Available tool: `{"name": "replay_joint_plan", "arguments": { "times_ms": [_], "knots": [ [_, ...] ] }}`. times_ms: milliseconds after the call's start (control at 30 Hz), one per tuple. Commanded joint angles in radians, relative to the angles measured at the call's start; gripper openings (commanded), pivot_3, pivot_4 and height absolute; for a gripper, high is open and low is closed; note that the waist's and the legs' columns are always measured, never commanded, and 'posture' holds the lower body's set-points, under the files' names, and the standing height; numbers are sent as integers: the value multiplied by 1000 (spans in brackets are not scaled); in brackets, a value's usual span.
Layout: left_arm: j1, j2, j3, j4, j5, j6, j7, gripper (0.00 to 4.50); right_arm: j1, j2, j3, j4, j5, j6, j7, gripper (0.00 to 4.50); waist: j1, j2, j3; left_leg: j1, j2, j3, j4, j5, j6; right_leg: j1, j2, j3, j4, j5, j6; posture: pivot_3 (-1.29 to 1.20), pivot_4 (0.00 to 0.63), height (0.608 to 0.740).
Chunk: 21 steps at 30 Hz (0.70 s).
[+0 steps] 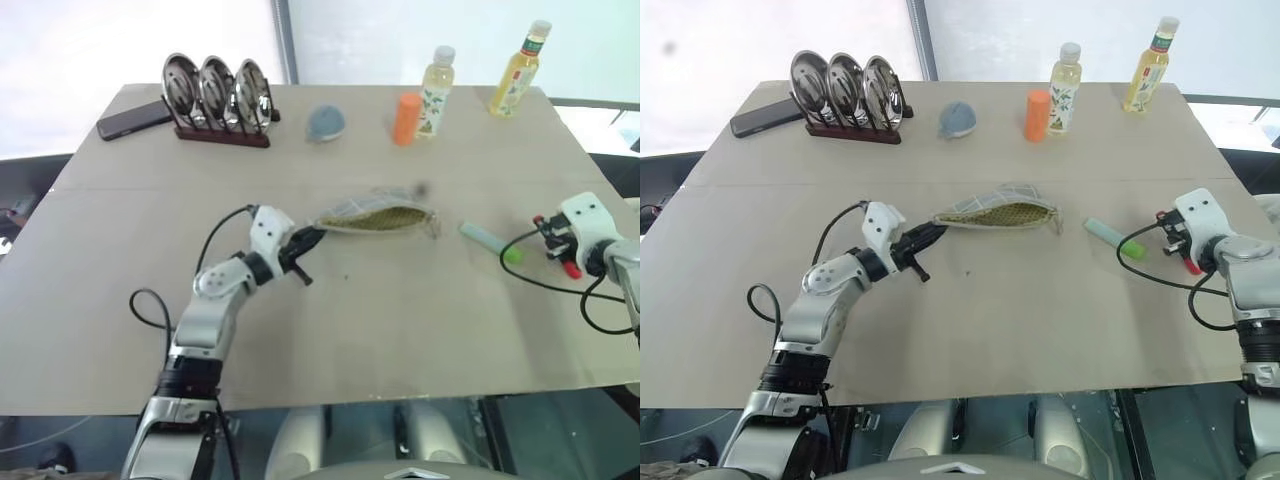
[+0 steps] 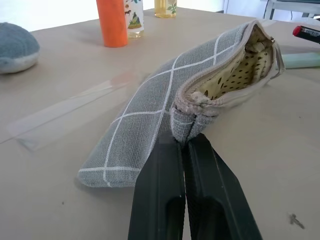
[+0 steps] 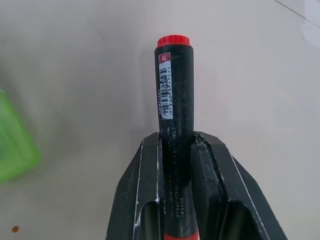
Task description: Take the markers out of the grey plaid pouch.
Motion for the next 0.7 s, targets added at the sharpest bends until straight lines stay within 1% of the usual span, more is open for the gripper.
{"name": "replay_joint_plan", "arguments": {
  "times_ms": [33, 67, 233, 267, 367, 467, 567, 700],
  "knots": [
    [19, 11, 27, -69, -17, 9, 19, 0, 0, 16, -6, -27, 34, 31, 28, 1284, 0, 0, 0, 0, 0, 0, 0, 0, 0, 0, 0, 0, 0, 0, 0, 0, 150, 740],
    [24, 13, 27, -75, -16, 11, 23, 0, 2, 24, -11, -34, 42, 40, 27, 1576, 0, 0, 0, 0, 0, 0, 0, 0, 0, 0, 0, 0, 0, 0, 0, 0, 150, 740],
    [35, 18, 37, -124, -27, 47, 40, 0, 30, 62, -87, -138, 102, 120, -3, 4045, 0, 0, 0, 1, 1, 0, 1, 0, 0, 1, 1, 0, 1, 0, 0, 0, 150, 740],
    [35, 19, 42, -138, -32, 60, 46, 0, 39, 72, -117, -187, 117, 141, -20, 4328, 0, 0, 0, 1, 1, 0, 1, 0, 0, 1, 1, 0, 1, 0, 0, 0, 150, 740],
    [45, 26, 53, -178, -23, 67, 70, 0, 107, 76, -177, -365, 143, 82, -30, 4328, 3, 1, 0, 0, 1, -1, 1, 0, 0, 1, 1, 0, 1, 0, 0, 0, 150, 740],
    [56, 38, 78, -210, -18, 62, 98, 0, 166, 97, -232, -504, 222, 1, 23, 4328, 3, 1, 0, 0, 1, -1, 0, 0, 0, 0, 1, 0, 0, 0, 0, 0, 150, 740],
    [61, 58, 120, -231, -19, 40, 124, 0, 216, 115, -271, -654, 330, 16, 69, 4328, 3, 1, 0, 0, 1, -1, 0, 0, 0, 1, 1, -1, 0, 0, 0, 0, 150, 740],
    [113, 131, 168, -233, 15, -75, 94, 0, 309, 145, -275, -812, 435, 16, 99, 4328, 3, 0, 0, 1, 2, -1, 1, 0, 0, 1, 2, -1, 0, 0, 0, 0, 150, 740]
  ]
}}
